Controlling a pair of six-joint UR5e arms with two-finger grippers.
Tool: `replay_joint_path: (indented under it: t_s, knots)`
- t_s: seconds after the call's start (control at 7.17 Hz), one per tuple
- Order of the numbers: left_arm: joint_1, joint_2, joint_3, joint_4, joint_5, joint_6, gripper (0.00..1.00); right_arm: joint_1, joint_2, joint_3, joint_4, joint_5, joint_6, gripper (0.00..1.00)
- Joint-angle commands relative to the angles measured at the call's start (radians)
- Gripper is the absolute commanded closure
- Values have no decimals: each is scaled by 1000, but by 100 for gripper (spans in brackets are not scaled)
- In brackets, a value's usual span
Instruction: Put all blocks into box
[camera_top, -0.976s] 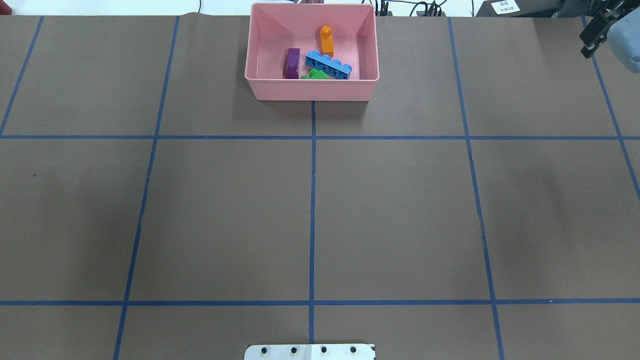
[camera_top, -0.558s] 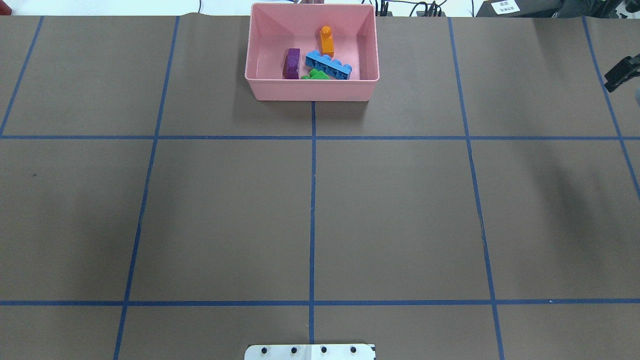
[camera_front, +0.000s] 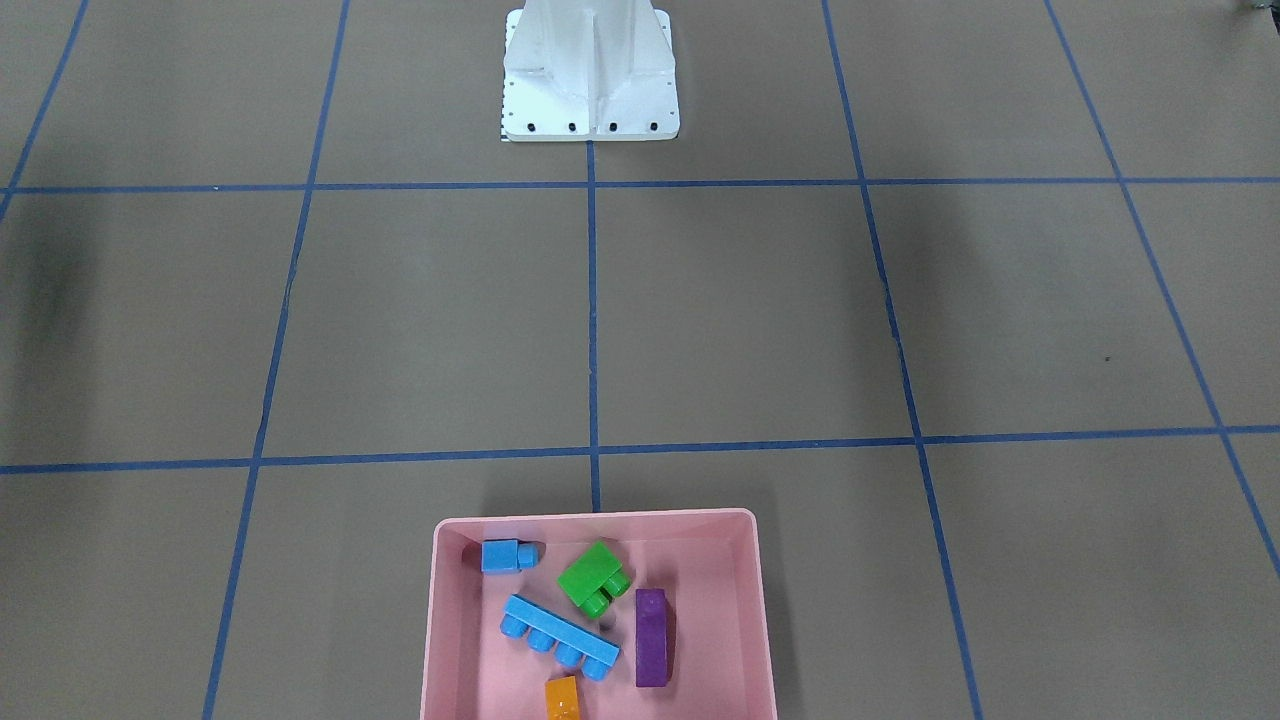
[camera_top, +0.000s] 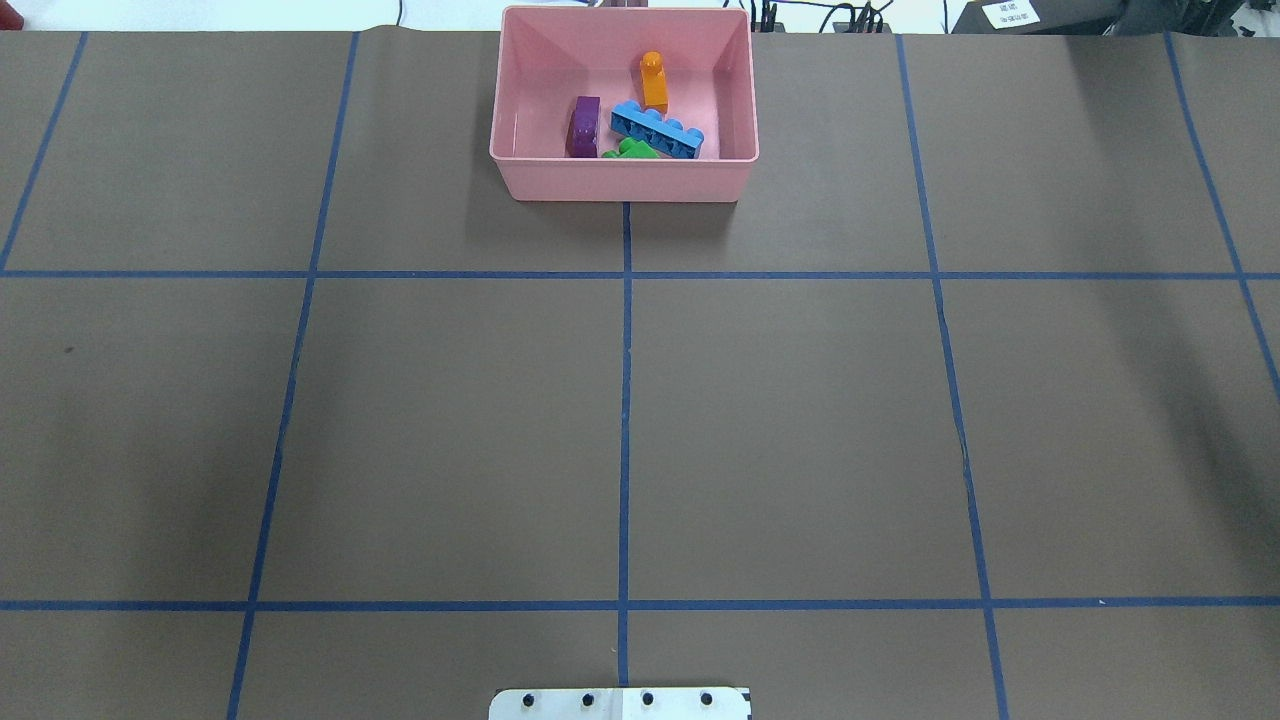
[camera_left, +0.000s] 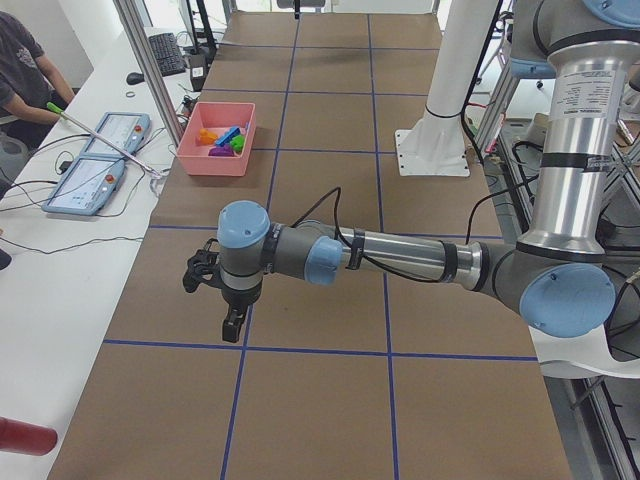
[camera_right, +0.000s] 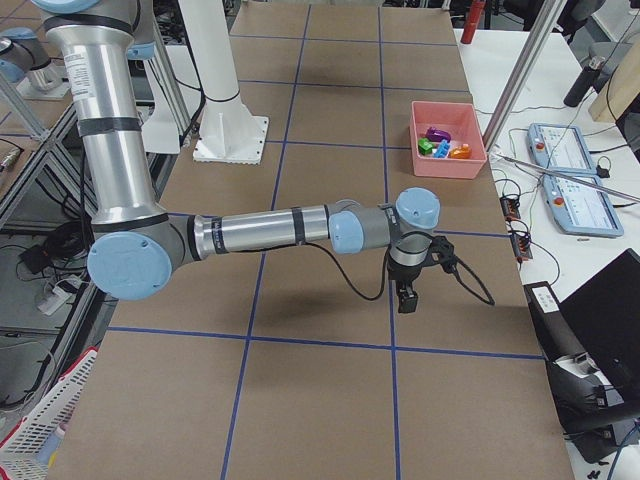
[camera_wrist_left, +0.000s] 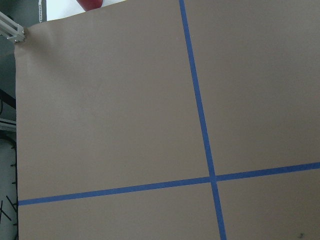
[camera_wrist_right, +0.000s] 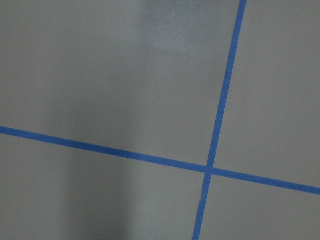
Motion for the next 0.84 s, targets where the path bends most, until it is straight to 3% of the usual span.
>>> replay_joint_path:
  t_s: [0.0,0.42,0.7]
  knots:
    - [-4,56,-40,6,-49,0,0,112,-61,2,2,139,-12,0]
    - [-2,87,-62,59,-69,0,0,168,-133,22,7,164,-13,0]
    - [-4,88,-62,67,-63,0,0,185,-217,90,9,185,-13,0]
